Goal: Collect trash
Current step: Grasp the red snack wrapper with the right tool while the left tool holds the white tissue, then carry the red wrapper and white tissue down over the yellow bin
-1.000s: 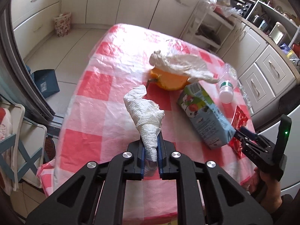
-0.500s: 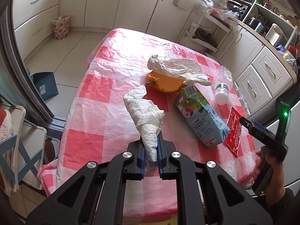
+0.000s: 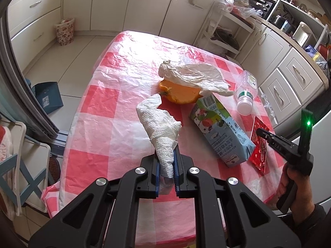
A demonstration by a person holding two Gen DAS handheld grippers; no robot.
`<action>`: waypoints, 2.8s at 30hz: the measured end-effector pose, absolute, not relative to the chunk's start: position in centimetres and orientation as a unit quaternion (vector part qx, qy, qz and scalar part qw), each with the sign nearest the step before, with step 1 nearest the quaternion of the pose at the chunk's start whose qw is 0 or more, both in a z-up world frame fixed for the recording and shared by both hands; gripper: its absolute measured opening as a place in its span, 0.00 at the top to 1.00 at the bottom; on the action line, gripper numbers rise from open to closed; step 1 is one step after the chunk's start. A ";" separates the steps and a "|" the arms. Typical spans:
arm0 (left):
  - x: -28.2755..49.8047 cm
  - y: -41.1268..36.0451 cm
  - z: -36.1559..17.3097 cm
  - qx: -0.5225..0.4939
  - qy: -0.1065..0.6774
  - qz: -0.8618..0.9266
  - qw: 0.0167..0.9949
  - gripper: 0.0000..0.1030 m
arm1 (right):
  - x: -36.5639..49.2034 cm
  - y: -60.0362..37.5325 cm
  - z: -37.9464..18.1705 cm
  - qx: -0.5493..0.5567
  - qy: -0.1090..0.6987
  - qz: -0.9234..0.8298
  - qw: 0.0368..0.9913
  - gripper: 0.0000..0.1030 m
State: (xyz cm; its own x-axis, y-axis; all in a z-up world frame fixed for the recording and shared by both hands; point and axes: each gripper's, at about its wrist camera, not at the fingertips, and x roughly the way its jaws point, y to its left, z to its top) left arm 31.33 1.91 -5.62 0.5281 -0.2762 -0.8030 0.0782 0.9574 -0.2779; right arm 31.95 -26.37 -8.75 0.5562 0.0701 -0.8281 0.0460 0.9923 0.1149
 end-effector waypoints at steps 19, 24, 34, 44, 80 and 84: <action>31.2 1.9 -5.7 -0.105 0.477 -0.102 0.866 0.90 | 32.7 -24.9 -8.9 0.031 0.492 -0.043 0.869 0.06; 31.2 1.8 -5.8 -0.103 0.479 -0.104 0.865 0.90 | 33.0 -22.2 -8.7 0.004 0.497 -0.005 0.868 0.06; 31.1 2.3 -5.8 -0.115 0.481 -0.105 0.863 0.90 | 31.1 -23.0 -8.2 -0.024 0.509 0.064 0.858 0.40; 30.0 1.7 -5.8 -0.112 0.480 -0.110 0.863 0.90 | 27.9 -25.2 -7.6 0.011 0.506 0.090 0.858 0.95; 19.8 -1.7 -1.4 0.036 0.374 -0.093 0.922 0.90 | 14.6 -10.7 -4.7 -0.095 0.481 0.394 0.778 0.95; 16.3 -1.2 -1.8 0.026 0.380 -0.085 0.920 0.90 | 12.1 -10.5 -5.8 -0.086 0.491 0.384 0.777 0.95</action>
State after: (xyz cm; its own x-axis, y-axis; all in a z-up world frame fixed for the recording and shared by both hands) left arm 16.25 -1.19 -1.80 0.6960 -0.1372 -0.7048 0.1773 0.9840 -0.0165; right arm 12.08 -10.51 -5.80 0.2221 0.5130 -0.8292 -0.6816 0.6898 0.2442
